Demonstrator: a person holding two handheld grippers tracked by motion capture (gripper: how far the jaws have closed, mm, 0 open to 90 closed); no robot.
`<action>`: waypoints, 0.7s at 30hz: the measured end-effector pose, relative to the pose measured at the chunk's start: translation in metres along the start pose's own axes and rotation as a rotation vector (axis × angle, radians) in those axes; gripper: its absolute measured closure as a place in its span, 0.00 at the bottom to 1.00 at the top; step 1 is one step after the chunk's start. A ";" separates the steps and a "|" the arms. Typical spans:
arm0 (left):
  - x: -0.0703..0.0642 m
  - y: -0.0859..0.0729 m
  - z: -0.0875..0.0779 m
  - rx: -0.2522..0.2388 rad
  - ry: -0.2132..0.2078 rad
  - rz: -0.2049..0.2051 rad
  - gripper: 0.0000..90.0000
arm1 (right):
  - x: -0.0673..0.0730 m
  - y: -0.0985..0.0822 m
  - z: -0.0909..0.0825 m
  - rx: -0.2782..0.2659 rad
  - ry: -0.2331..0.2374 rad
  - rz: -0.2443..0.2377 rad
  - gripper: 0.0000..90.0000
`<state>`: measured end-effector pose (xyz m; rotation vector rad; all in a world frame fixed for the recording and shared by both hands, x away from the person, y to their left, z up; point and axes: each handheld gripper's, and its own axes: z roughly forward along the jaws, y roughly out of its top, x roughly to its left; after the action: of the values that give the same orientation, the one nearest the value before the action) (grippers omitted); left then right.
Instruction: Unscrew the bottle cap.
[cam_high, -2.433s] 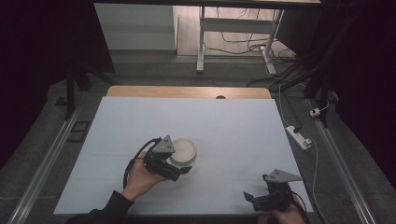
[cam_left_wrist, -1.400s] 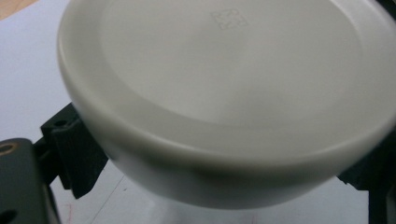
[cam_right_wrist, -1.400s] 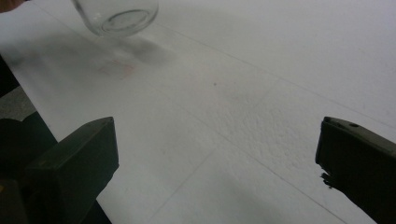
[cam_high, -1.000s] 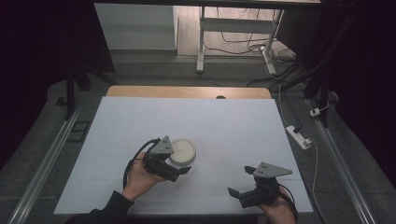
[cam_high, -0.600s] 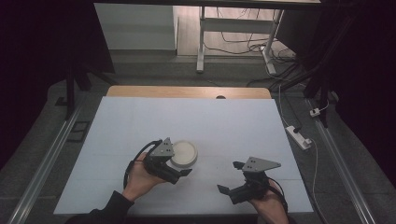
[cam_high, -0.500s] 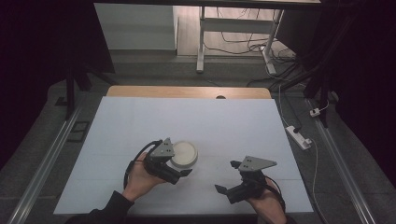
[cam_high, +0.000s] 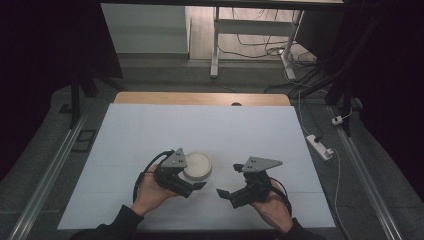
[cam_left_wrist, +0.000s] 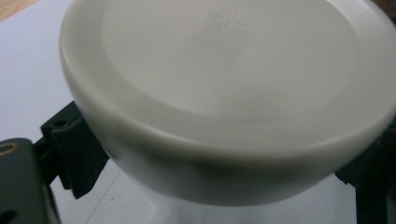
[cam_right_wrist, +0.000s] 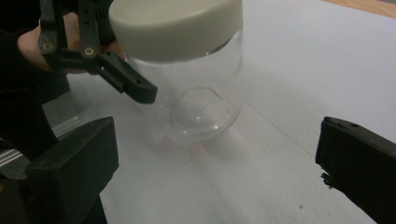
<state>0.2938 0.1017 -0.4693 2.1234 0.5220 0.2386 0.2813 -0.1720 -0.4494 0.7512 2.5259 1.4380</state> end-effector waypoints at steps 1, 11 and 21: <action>0.000 0.000 0.000 0.000 0.000 -0.001 0.08 | 0.000 0.002 0.001 0.000 -0.003 -0.001 0.00; 0.001 -0.001 0.003 0.011 0.002 -0.005 0.08 | 0.007 0.017 0.012 0.006 -0.028 -0.037 0.00; 0.002 -0.003 0.006 0.018 0.015 -0.016 0.08 | 0.012 0.033 0.026 0.001 -0.026 -0.063 0.00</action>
<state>0.2972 0.0996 -0.4753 2.1356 0.5510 0.2418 0.2922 -0.1323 -0.4338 0.6790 2.5080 1.3981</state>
